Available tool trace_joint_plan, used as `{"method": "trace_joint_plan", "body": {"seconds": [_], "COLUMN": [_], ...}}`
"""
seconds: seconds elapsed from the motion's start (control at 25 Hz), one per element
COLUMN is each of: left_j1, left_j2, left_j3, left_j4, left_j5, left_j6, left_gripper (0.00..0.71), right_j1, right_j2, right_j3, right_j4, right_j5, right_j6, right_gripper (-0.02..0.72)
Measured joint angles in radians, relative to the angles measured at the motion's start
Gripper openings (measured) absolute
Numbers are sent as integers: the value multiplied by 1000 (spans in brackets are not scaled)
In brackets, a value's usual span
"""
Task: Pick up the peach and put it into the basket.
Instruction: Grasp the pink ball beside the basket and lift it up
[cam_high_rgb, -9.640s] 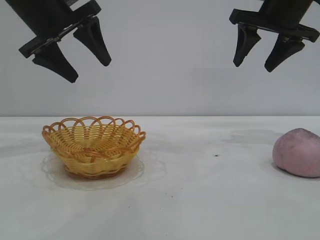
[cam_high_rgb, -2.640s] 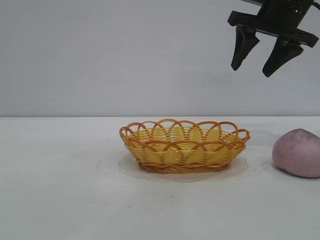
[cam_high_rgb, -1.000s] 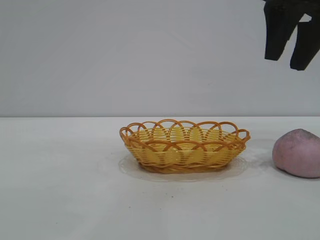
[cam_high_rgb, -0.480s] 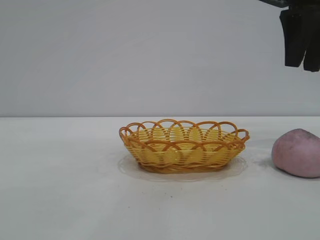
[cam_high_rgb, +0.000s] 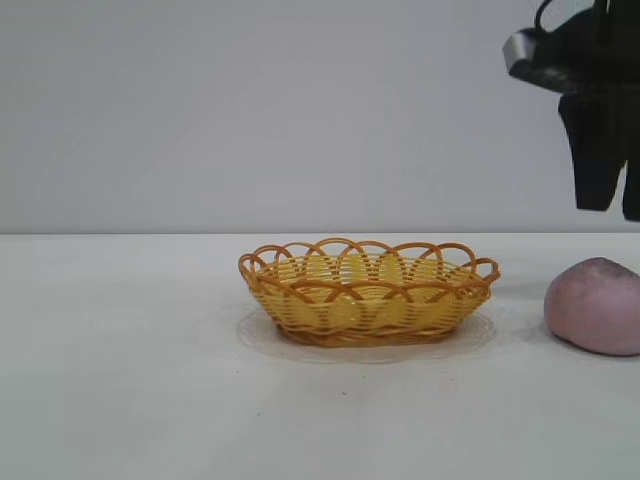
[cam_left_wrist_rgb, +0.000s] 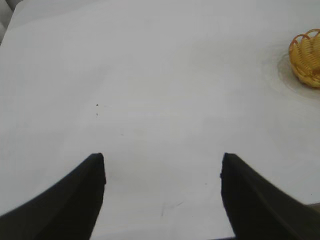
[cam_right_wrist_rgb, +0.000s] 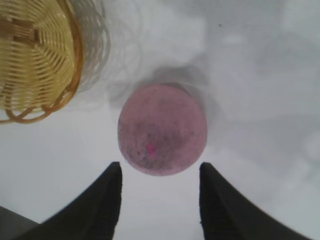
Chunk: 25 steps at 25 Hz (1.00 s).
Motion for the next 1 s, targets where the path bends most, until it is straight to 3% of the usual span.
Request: {"method": "trace_joint_plan", "body": {"seconds": [0.32, 0.44, 0.56, 0.8, 1.0], "left_j1": [0, 0, 0, 0, 0], "left_j2": [0, 0, 0, 0, 0], "left_j3": [0, 0, 0, 0, 0], "left_j4": [0, 0, 0, 0, 0], "left_j5": [0, 0, 0, 0, 0], "left_j6": [0, 0, 0, 0, 0], "left_gripper": [472, 472, 472, 472, 472], "right_j1": [0, 0, 0, 0, 25], "right_j2": [107, 115, 106, 15, -67], "right_j3": [0, 0, -7, -111, -193], "right_j4": [17, 18, 14, 3, 89], "right_j5": [-6, -6, -6, -5, -3], "right_j6": [0, -4, -6, -6, -9], "right_gripper": [316, 115, 0, 0, 0]}}
